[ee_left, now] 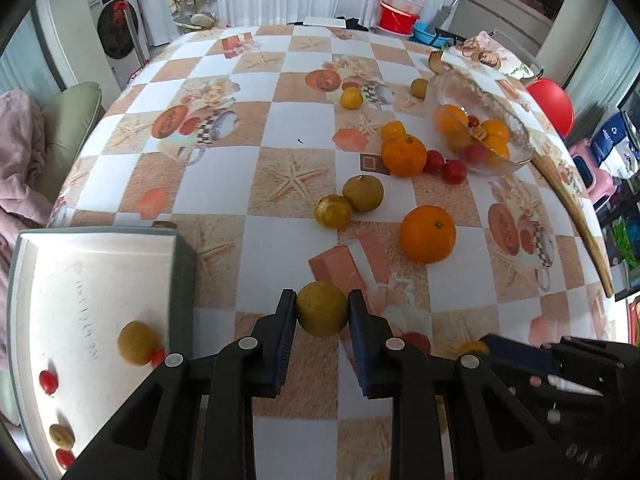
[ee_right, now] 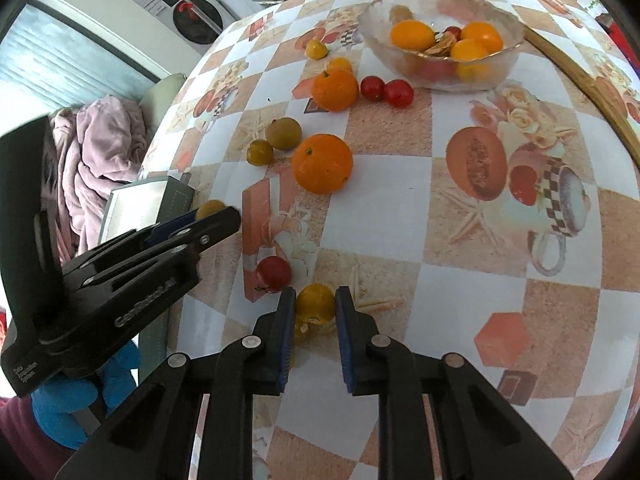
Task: Organize fruits
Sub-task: 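Carry both held yellow fruits over the white tray, then open both grippers to release the yellow fruits into the white tray, then move both grippers back over the fruits on the tablecloth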
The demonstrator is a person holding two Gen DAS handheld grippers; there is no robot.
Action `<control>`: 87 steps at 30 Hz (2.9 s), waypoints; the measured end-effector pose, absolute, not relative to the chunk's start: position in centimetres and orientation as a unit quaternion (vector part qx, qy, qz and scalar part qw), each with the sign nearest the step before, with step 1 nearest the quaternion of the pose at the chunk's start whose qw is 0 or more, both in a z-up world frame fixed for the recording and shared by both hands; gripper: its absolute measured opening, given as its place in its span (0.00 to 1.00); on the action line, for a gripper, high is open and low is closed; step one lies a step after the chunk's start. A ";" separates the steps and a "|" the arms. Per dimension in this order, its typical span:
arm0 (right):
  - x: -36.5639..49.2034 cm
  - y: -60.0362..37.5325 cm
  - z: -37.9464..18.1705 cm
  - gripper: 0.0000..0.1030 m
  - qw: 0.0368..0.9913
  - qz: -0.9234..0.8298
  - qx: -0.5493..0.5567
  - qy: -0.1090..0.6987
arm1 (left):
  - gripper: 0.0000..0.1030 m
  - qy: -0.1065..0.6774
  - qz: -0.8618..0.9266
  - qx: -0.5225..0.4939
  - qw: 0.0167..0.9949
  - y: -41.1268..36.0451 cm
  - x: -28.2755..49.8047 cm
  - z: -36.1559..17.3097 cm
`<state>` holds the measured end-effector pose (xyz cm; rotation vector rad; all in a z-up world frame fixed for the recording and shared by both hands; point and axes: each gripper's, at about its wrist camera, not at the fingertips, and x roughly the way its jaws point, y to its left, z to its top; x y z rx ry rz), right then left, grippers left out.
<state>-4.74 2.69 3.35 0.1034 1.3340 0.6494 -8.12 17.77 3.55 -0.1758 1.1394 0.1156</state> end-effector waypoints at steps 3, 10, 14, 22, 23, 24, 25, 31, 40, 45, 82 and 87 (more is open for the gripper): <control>-4.9 2.3 4.0 0.21 0.739 0.292 0.051 0.605 | 0.27 0.530 0.055 -0.084 0.842 18.0 -9.3 4.6; -5.7 2.6 5.5 0.21 0.743 0.297 0.047 0.598 | 0.27 0.515 0.065 -0.092 0.850 19.4 -12.7 6.8; -6.6 3.9 6.4 0.21 0.743 0.307 0.041 0.593 | 0.27 0.511 0.077 -0.093 0.851 20.6 -15.1 7.5; -9.2 8.5 7.7 0.21 0.732 0.345 0.017 0.587 | 0.27 0.521 0.122 -0.105 0.838 24.2 -21.0 7.3; -9.6 9.2 7.7 0.21 0.730 0.351 0.013 0.587 | 0.27 0.522 0.127 -0.107 0.837 24.5 -21.5 7.2; -9.9 9.8 7.8 0.21 0.727 0.355 0.011 0.587 | 0.27 0.524 0.133 -0.109 0.834 25.0 -22.2 7.0; -10.3 10.5 7.8 0.21 0.724 0.361 0.007 0.587 | 0.27 0.527 0.141 -0.110 0.831 25.5 -23.1 6.8; -12.6 15.2 7.6 0.21 0.704 0.396 -0.018 0.590 | 0.27 0.539 0.174 -0.117 0.816 27.8 -26.4 5.4; -15.3 20.9 6.0 0.21 0.676 0.426 -0.060 0.599 | 0.27 0.550 0.200 -0.131 0.800 29.8 -28.6 3.3; -15.7 22.3 4.8 0.21 0.670 0.422 -0.076 0.606 | 0.27 0.552 0.200 -0.134 0.798 30.0 -28.8 2.8; -13.4 12.4 6.4 0.71 0.760 0.293 -0.064 0.576 | 0.71 0.544 0.190 -0.063 0.815 27.3 -26.6 4.9; -12.8 6.7 4.4 0.71 0.776 0.199 -0.054 0.596 | 0.71 0.532 0.167 -0.055 0.829 25.3 -24.2 6.3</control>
